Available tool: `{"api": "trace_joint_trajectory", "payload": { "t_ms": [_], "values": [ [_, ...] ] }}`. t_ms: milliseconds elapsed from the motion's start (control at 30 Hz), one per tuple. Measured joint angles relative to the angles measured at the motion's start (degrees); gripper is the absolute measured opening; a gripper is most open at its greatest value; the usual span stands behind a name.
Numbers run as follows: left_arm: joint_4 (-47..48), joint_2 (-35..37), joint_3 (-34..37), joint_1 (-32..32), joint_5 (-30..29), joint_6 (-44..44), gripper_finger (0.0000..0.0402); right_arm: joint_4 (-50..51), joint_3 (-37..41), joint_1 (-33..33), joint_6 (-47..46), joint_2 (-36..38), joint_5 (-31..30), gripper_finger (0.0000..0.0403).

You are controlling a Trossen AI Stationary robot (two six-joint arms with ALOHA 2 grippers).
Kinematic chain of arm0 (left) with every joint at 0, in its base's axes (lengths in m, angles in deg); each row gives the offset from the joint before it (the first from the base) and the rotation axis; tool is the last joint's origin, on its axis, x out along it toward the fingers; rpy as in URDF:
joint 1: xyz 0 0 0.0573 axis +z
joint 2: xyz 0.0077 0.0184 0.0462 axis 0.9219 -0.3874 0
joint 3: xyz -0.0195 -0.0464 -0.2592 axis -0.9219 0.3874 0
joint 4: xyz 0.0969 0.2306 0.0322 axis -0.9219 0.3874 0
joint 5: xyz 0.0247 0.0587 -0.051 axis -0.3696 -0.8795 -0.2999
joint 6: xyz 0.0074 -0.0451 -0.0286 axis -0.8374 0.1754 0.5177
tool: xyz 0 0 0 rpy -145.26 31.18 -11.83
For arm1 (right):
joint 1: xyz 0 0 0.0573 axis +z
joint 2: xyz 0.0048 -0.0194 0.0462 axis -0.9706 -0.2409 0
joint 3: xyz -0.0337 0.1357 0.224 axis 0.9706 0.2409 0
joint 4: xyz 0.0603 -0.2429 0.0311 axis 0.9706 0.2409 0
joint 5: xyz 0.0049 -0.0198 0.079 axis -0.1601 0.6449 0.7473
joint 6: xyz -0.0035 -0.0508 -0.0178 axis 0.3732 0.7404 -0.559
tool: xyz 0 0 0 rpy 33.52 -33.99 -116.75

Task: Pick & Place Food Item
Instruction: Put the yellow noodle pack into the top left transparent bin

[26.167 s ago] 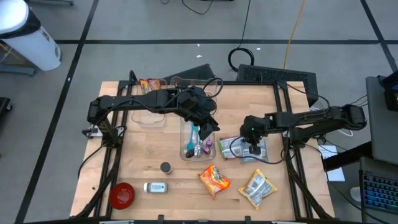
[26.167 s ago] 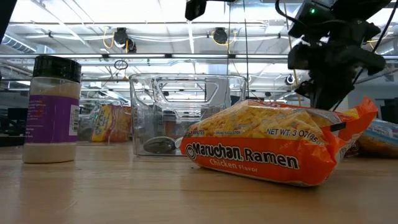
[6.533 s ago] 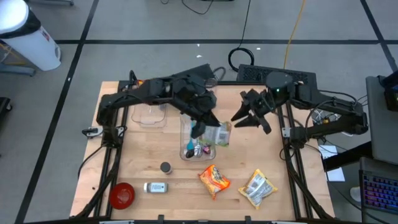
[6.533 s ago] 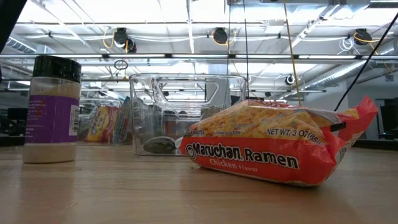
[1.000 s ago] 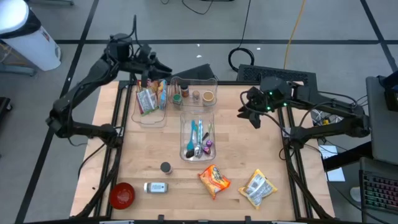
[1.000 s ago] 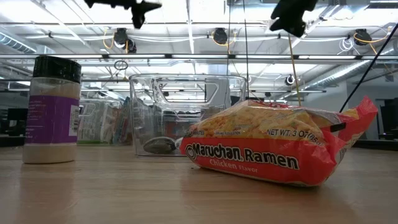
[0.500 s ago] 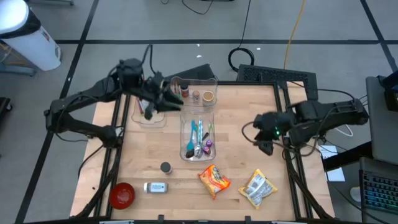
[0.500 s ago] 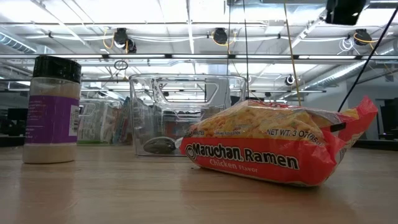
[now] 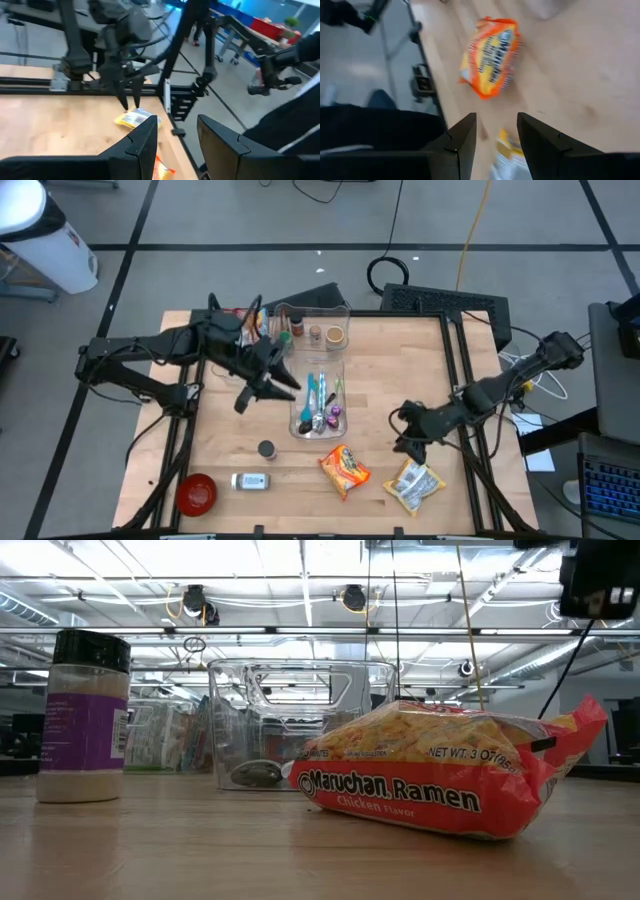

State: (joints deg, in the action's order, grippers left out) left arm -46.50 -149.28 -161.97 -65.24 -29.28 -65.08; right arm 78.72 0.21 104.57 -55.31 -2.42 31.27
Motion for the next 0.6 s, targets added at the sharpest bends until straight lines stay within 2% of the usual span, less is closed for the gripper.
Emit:
{"api": "trace_joint_trajectory", "payload": {
  "t_ms": [200, 300, 467, 600],
  "values": [
    [0.2, -1.0, 0.0, -3.8, -0.5, 2.5, 0.0145, -17.1, 7.9, 0.1, -5.4, -4.8, 1.3, 0.0122],
    [-0.3, -2.0, 0.0, -5.0, -0.5, 4.0, 0.0145, -21.6, 9.4, 0.1, -5.4, -7.9, 2.2, 0.0116],
    [0.5, -3.3, 0.0, -6.7, -0.5, 4.9, 0.0145, -17.4, 9.4, 0.1, -3.8, -9.3, 10.0, 0.0109],
    [1.5, -3.8, 0.0, -7.4, -0.3, 4.5, 0.0145, -9.2, 9.4, 0.5, -4.5, -6.1, 10.7, 0.0105]
  ]
}}
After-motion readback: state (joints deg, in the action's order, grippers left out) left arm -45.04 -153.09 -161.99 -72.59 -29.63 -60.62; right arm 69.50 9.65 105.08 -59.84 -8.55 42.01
